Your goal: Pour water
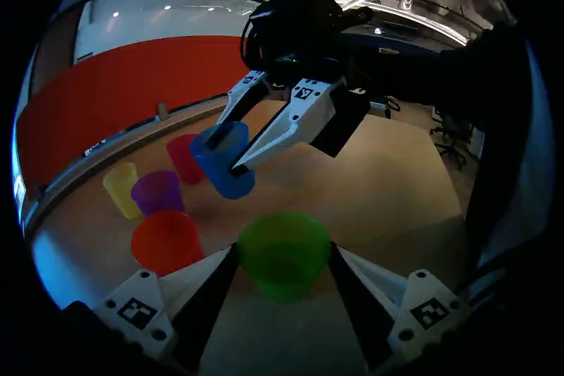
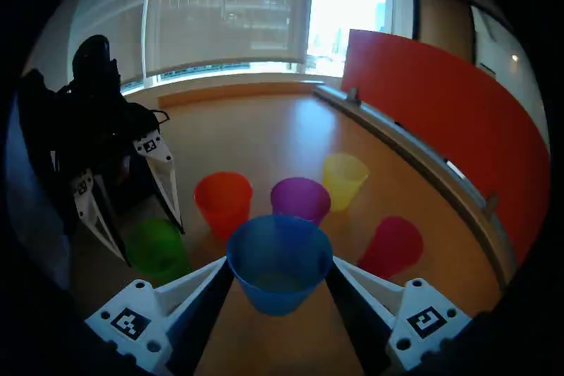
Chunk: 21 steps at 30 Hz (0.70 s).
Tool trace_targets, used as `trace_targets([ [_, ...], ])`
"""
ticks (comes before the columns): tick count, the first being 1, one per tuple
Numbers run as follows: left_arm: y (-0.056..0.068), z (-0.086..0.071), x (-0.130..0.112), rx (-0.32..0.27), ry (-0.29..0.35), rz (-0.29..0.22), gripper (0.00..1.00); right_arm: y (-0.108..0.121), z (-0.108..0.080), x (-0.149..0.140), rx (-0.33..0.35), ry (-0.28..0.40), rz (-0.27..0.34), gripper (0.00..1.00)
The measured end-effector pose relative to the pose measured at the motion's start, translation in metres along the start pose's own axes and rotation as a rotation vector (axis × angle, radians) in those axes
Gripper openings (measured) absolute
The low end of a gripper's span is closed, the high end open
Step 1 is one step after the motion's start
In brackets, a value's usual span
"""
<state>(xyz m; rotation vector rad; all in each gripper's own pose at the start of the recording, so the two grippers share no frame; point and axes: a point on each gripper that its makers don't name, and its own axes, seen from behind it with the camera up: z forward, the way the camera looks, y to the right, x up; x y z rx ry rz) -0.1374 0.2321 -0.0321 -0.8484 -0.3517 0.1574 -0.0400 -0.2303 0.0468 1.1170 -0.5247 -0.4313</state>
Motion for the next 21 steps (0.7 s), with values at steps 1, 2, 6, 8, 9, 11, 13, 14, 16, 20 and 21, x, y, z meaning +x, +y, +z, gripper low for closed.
trace_targets([
  [1, 0.0, 0.0, 0.0, -0.001, 0.001, 0.002, 0.89, -0.001, 0.001, -0.001, 0.001, -0.001, -0.002, 0.91],
  [2, 0.001, 0.0, 0.0, -0.001, 0.002, 0.005, 0.89, -0.001, 0.003, -0.001, 0.002, -0.003, -0.004, 0.91],
  [6, 0.001, -0.001, 0.0, -0.002, 0.004, 0.003, 0.9, -0.004, 0.008, -0.003, 0.006, -0.008, -0.01, 0.91],
  [8, 0.001, -0.001, 0.0, -0.004, 0.005, -0.006, 0.9, -0.006, 0.011, -0.004, 0.007, -0.009, -0.012, 0.91],
  [9, 0.001, -0.001, 0.0, -0.005, 0.004, -0.013, 0.9, -0.007, 0.012, -0.005, 0.007, -0.01, -0.012, 0.91],
  [11, 0.0, -0.001, -0.001, -0.008, 0.001, -0.027, 0.9, -0.008, 0.015, -0.006, 0.009, -0.012, -0.014, 0.91],
  [13, -0.001, -0.001, -0.002, -0.008, -0.001, -0.039, 0.91, -0.009, 0.017, -0.008, 0.01, -0.013, -0.014, 0.91],
  [14, -0.001, -0.001, -0.003, -0.008, -0.001, -0.044, 0.92, -0.009, 0.019, -0.008, 0.01, -0.013, -0.014, 0.91],
  [16, -0.003, -0.002, -0.004, -0.004, -0.004, -0.049, 0.98, -0.011, 0.022, -0.009, 0.013, -0.012, -0.013, 0.91],
  [20, -0.005, -0.005, -0.007, 0.003, -0.015, -0.051, 0.99, -0.014, 0.027, -0.011, 0.02, -0.007, -0.005, 0.91],
  [21, -0.005, -0.005, -0.009, 0.004, -0.018, -0.051, 0.99, -0.014, 0.029, -0.011, 0.021, -0.006, -0.003, 0.91],
])
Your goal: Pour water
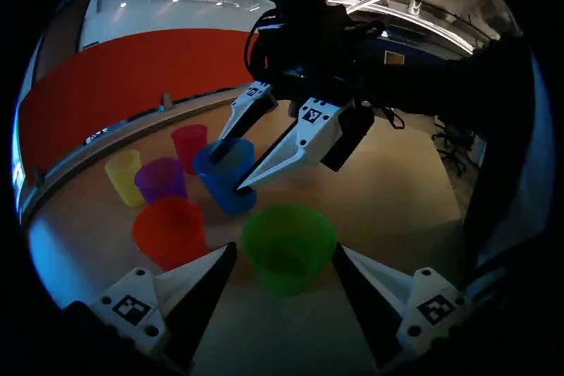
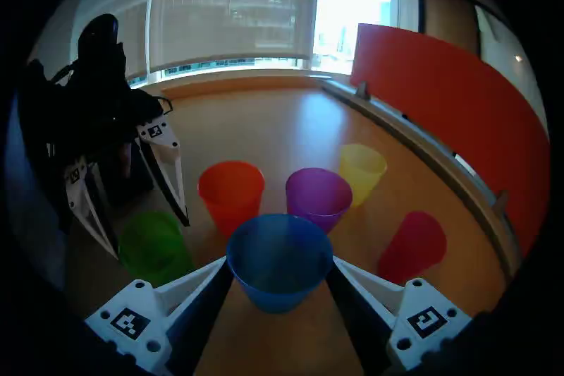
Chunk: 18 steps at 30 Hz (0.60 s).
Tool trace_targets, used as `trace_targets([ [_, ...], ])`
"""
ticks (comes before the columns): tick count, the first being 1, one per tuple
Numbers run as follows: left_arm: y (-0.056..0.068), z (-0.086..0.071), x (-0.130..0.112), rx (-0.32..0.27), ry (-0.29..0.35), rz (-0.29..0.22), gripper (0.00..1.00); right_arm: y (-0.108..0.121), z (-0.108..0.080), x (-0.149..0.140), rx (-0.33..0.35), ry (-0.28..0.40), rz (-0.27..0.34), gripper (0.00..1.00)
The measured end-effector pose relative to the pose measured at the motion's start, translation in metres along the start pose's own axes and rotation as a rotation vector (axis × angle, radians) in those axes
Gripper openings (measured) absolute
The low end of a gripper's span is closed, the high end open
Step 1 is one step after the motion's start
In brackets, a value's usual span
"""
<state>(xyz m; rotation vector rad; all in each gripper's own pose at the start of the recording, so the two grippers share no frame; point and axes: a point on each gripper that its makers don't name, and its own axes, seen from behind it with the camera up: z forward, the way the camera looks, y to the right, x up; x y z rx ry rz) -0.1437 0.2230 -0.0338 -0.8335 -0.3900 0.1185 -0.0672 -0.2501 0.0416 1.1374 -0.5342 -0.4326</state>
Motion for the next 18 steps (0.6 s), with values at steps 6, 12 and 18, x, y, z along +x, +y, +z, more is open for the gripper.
trace_targets([
  [6, -0.002, -0.004, -0.005, 0.009, -0.012, 0.003, 0.99, -0.001, 0.005, -0.005, 0.004, -0.005, 0.003, 0.91],
  [12, -0.002, -0.006, -0.006, 0.011, -0.014, -0.007, 0.99, -0.001, 0.006, -0.012, 0.0, -0.015, -0.003, 0.92],
  [18, -0.002, -0.007, -0.008, 0.015, -0.016, -0.009, 0.99, -0.001, 0.006, -0.018, -0.001, -0.023, 0.007, 0.92],
])
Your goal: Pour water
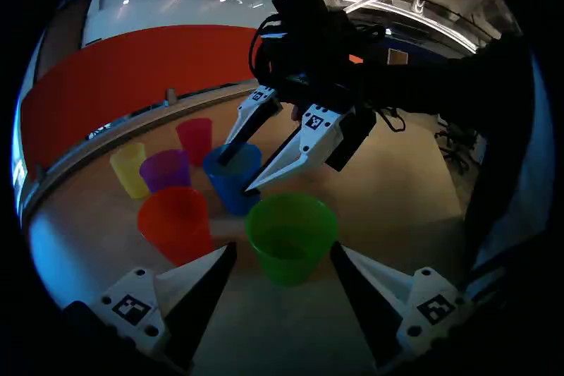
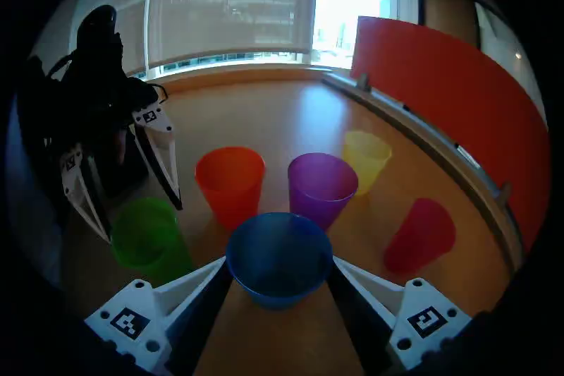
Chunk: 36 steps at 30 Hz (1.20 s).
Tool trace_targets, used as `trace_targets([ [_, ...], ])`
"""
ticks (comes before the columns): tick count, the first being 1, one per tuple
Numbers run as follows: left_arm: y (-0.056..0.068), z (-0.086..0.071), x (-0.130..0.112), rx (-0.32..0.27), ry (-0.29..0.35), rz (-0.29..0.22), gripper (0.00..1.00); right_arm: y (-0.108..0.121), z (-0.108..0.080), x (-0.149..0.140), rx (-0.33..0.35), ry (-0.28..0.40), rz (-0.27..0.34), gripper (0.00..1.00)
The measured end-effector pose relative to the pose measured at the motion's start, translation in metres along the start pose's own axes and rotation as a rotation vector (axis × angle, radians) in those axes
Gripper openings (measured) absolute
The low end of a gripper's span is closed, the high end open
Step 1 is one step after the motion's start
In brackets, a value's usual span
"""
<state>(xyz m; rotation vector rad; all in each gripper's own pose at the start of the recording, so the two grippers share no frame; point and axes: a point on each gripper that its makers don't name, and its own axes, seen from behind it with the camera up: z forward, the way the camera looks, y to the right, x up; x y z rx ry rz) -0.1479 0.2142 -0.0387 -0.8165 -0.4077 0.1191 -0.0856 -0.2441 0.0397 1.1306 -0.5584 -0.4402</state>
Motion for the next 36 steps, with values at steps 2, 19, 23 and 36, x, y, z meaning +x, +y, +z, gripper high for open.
trace_targets([
  [2, 0.0, 0.0, 0.0, 0.002, -0.001, -0.001, 0.99, 0.0, 0.0, -0.001, 0.0, 0.001, 0.004, 0.92],
  [19, 0.006, -0.002, -0.007, 0.001, -0.028, 0.0, 0.99, -0.003, -0.016, -0.016, -0.014, -0.021, 0.012, 1.0],
  [23, 0.006, -0.006, -0.011, 0.002, -0.04, -0.01, 0.99, -0.002, -0.025, -0.02, -0.028, -0.026, 0.012, 1.0],
  [36, -0.011, -0.036, -0.003, 0.064, -0.04, -0.008, 0.99, -0.006, -0.06, -0.031, -0.088, -0.027, 0.036, 1.0],
])
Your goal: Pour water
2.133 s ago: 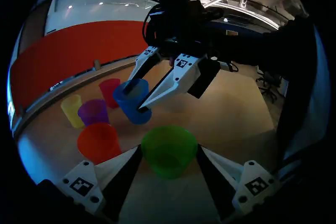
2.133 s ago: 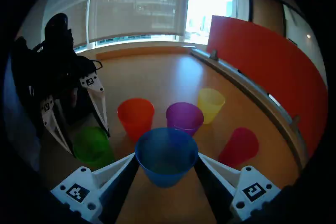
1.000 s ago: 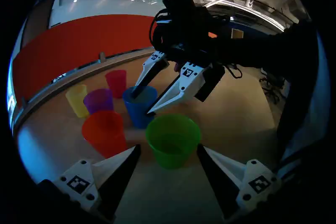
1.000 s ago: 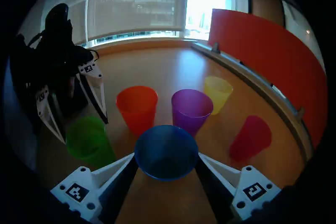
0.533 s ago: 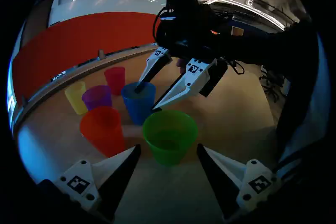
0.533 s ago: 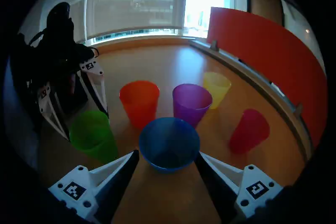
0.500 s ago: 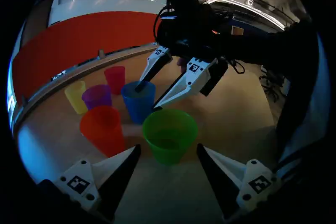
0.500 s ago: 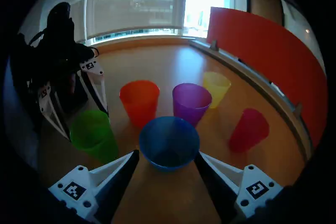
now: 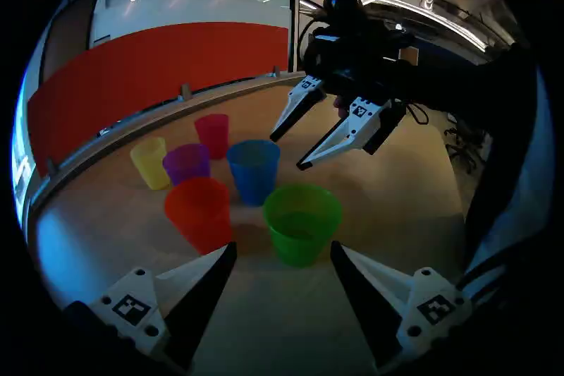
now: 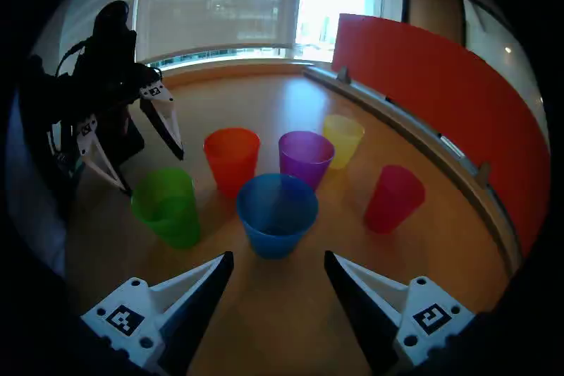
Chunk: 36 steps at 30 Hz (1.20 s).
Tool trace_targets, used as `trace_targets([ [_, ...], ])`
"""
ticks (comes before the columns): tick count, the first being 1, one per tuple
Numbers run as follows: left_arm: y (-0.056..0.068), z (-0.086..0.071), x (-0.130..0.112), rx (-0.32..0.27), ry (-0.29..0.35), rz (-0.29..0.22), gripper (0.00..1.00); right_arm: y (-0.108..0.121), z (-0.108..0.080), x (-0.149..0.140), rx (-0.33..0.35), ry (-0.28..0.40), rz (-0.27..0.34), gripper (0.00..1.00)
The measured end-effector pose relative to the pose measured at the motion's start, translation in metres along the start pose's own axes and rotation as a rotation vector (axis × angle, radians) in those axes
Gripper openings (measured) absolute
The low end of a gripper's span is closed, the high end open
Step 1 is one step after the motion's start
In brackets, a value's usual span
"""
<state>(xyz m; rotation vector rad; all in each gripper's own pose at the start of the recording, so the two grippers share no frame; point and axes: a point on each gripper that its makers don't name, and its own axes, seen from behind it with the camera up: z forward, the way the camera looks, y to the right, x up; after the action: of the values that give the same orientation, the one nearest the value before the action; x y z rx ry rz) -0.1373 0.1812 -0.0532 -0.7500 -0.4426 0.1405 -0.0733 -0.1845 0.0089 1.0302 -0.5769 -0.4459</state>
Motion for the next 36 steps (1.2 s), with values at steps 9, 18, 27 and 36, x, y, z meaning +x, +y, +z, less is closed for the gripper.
trace_targets([
  [9, -0.024, -0.036, 0.004, 0.102, 0.015, 0.014, 0.99, -0.004, -0.034, -0.009, -0.071, 0.013, 0.035, 1.0],
  [18, -0.054, -0.075, 0.024, 0.254, 0.078, 0.026, 0.99, -0.004, -0.066, -0.003, -0.19, 0.086, 0.128, 1.0],
  [27, -0.087, -0.111, 0.043, 0.429, 0.165, -0.005, 0.99, 0.002, -0.106, 0.007, -0.348, 0.185, 0.219, 1.0],
  [36, -0.113, -0.142, 0.057, 0.572, 0.258, -0.05, 0.99, 0.01, -0.145, 0.016, -0.522, 0.28, 0.278, 1.0],
])
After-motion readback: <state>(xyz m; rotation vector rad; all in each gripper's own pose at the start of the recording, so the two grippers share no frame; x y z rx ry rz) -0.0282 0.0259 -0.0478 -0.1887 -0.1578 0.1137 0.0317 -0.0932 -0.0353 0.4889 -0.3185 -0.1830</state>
